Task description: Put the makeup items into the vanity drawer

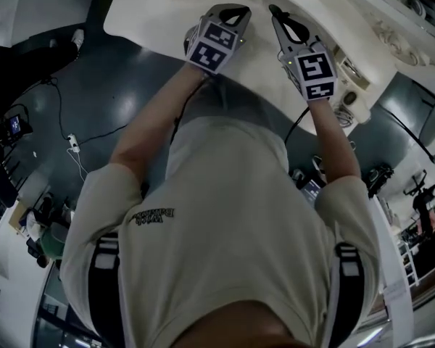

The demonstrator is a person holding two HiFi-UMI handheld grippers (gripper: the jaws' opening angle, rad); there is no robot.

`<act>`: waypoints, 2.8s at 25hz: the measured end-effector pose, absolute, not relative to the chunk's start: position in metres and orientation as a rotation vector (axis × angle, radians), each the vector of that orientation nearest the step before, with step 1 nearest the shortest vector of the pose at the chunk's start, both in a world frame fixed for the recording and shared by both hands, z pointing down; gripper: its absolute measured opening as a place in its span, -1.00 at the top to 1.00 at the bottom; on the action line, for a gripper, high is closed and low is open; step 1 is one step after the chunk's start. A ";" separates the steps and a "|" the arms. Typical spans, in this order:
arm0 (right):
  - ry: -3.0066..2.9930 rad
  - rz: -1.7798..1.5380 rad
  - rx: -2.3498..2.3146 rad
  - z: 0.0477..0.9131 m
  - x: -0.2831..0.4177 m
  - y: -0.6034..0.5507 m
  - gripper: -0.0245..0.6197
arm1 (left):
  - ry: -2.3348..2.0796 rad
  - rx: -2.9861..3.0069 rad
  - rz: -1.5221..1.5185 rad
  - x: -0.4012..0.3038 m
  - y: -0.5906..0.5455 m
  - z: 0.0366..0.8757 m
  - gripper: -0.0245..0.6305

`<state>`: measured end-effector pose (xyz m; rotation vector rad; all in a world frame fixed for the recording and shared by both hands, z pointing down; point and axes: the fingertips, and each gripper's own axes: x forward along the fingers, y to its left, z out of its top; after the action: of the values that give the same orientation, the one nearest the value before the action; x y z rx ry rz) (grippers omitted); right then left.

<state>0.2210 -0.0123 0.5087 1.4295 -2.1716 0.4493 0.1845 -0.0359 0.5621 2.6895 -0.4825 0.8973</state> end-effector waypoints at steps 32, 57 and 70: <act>-2.808 -0.137 1.522 0.162 0.103 -0.022 0.87 | -0.958 3.044 0.060 0.036 -0.059 0.191 0.88; -2.909 -0.212 1.458 0.143 0.068 0.004 0.87 | -1.227 2.944 -0.014 -0.045 -0.041 0.171 0.88; -2.836 -0.181 1.375 0.171 0.054 -0.055 0.87 | -1.202 2.904 0.009 -0.043 -0.088 0.195 0.88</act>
<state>0.0544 -0.0554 0.1708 1.3751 -2.8363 -0.1807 -0.0430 -0.0885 0.1947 2.9040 -1.2022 0.0086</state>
